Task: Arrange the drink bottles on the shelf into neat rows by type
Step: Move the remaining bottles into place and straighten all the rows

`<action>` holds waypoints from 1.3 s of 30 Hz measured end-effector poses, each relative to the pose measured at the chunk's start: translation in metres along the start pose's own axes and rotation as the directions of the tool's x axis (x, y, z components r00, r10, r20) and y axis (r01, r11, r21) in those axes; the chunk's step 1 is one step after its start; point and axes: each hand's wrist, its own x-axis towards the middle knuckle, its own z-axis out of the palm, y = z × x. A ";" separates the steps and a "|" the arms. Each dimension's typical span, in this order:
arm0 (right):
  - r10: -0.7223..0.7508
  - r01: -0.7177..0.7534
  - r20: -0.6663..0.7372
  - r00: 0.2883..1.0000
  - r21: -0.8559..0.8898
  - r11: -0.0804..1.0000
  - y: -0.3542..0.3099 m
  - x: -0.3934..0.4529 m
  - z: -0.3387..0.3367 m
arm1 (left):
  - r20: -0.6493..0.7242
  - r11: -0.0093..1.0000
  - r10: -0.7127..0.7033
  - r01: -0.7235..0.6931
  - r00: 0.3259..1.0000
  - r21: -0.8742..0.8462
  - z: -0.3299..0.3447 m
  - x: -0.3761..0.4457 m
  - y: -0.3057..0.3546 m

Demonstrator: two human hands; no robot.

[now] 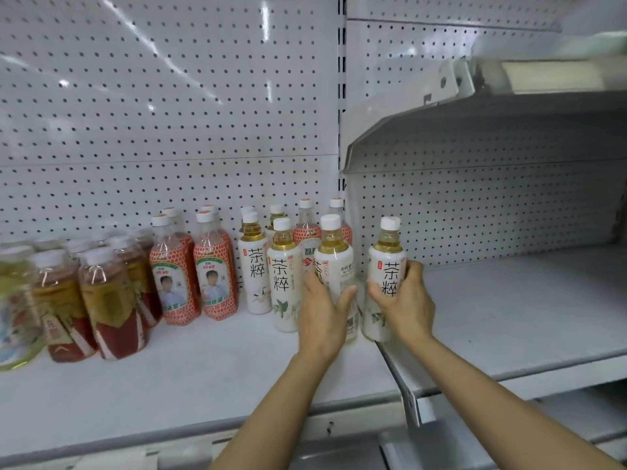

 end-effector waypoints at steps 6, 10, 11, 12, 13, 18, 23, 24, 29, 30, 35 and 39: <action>-0.091 0.090 0.029 0.995 0.040 0.995 -0.034 -0.035 0.003 | -0.106 0.993 -0.047 0.058 0.993 0.102 -0.057 -0.021 -0.006; -0.135 0.129 0.073 0.988 0.082 0.988 -0.058 -0.055 0.014 | -0.175 0.986 -0.070 0.095 0.982 0.139 -0.095 -0.019 -0.020; -0.144 0.136 0.084 0.986 0.094 0.986 -0.063 -0.059 0.018 | -0.178 0.982 -0.079 0.107 0.981 0.153 -0.102 -0.016 -0.025; -0.153 0.144 0.094 0.984 0.100 0.985 -0.067 -0.063 0.022 | -0.176 0.979 -0.087 0.117 0.980 0.165 -0.107 -0.013 -0.028; -0.159 0.149 0.103 0.982 0.099 0.984 -0.072 -0.067 0.026 | -0.171 0.976 -0.099 0.129 0.980 0.173 -0.111 -0.009 -0.031; -0.157 0.146 0.108 0.982 0.106 0.984 -0.086 -0.074 0.040 | -0.163 0.969 -0.167 0.192 0.972 0.154 -0.119 0.006 -0.047; -0.134 0.124 0.126 0.983 0.088 0.988 -0.095 -0.074 0.058 | -0.155 0.964 -0.204 0.226 0.967 0.140 -0.123 0.024 -0.059; -0.137 0.126 0.136 0.981 0.087 0.988 -0.096 -0.074 0.062 | -0.146 0.963 -0.202 0.223 0.968 0.149 -0.124 0.026 -0.063; -0.206 0.197 0.177 0.963 0.067 0.978 -0.095 -0.066 0.066 | -0.073 0.971 -0.161 0.171 0.984 0.169 -0.141 0.034 -0.059; -0.235 0.226 0.172 0.957 0.068 0.972 -0.092 -0.064 0.063 | -0.092 0.980 -0.131 0.143 0.987 0.140 -0.146 0.038 -0.052; -0.311 0.308 0.006 0.951 0.106 0.945 -0.081 -0.041 0.046 | -0.202 0.973 0.136 -0.092 0.970 0.212 -0.170 0.078 -0.009; -0.301 0.301 -0.061 0.952 -0.006 0.954 -0.072 -0.006 0.043 | -0.067 0.915 0.286 -0.252 0.956 0.314 -0.163 0.134 0.024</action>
